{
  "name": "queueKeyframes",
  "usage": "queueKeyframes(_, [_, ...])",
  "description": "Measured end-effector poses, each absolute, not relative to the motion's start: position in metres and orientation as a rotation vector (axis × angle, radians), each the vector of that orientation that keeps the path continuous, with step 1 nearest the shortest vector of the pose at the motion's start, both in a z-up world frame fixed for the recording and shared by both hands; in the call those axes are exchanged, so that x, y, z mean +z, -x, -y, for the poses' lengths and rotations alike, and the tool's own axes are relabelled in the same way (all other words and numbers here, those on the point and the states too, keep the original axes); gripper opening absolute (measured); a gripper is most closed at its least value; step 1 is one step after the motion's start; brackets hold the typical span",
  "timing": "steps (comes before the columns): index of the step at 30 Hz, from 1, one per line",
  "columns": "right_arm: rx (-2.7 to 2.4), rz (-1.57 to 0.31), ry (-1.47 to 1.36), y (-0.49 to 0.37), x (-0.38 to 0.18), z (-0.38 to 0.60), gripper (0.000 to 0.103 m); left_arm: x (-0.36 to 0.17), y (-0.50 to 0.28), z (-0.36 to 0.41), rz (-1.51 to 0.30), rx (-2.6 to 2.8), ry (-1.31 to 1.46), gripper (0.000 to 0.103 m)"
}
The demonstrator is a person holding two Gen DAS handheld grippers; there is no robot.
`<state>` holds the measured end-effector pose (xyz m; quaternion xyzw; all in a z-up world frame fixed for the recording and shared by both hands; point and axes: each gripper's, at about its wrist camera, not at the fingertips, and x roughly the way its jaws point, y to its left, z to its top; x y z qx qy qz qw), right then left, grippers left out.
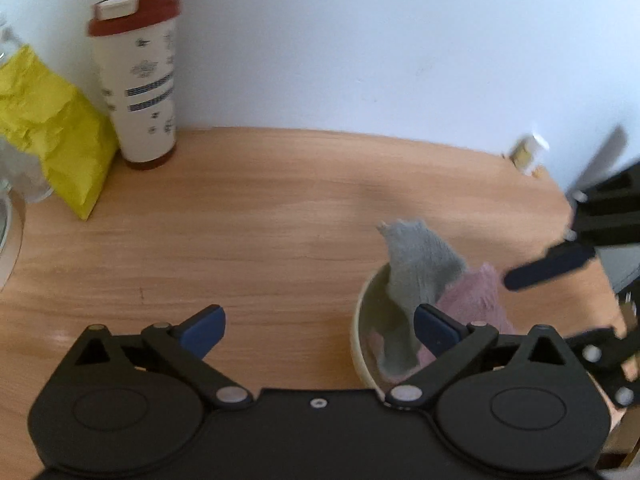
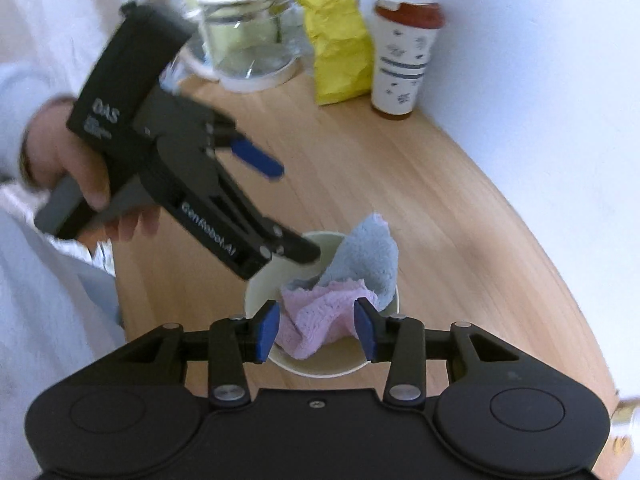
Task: Clean bowl
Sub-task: 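Open the right gripper to release the cloth inside the bowl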
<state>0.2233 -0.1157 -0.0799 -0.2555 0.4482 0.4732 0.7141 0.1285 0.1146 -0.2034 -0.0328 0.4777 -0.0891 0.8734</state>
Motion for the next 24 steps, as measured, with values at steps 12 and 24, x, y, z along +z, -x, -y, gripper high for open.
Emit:
queueKeyframes(12, [1.085,-0.927,0.719,-0.218,-0.119,0.099,0.046,-0.210,-0.138,-0.124,-1.061,-0.196,0.175,0.082])
queueKeyframes(24, [1.160,-0.842,0.836,-0.205,-0.092,0.093,0.049,-0.215,-0.142,-0.136,-1.086,-0.264,0.274,0.045])
